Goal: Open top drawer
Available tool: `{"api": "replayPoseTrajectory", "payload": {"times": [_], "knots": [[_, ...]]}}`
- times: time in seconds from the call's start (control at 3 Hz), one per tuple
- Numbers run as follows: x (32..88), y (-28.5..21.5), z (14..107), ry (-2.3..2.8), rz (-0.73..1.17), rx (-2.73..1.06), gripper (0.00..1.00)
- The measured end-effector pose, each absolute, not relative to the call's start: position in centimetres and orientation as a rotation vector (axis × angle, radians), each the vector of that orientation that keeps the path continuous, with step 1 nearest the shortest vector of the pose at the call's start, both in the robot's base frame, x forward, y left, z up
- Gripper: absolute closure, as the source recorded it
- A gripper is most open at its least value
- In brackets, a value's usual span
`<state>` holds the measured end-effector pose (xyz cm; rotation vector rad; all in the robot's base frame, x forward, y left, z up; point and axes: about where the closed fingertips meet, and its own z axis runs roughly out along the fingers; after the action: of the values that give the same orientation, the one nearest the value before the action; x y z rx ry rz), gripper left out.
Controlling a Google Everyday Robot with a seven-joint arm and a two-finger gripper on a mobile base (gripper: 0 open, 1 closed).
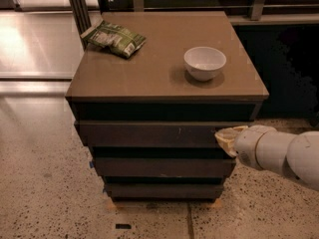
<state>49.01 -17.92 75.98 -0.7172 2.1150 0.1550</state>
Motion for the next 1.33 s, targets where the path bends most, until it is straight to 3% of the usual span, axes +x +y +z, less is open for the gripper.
{"api": "replayPoseTrajectory", "payload": {"times": [0.67,1.33], "knots": [[53.5,-16.0,70.7,2.136,0.167,-0.770,1.00],[60.2,-15.1,73.9,2.036,0.062,-0.807,1.00]]}}
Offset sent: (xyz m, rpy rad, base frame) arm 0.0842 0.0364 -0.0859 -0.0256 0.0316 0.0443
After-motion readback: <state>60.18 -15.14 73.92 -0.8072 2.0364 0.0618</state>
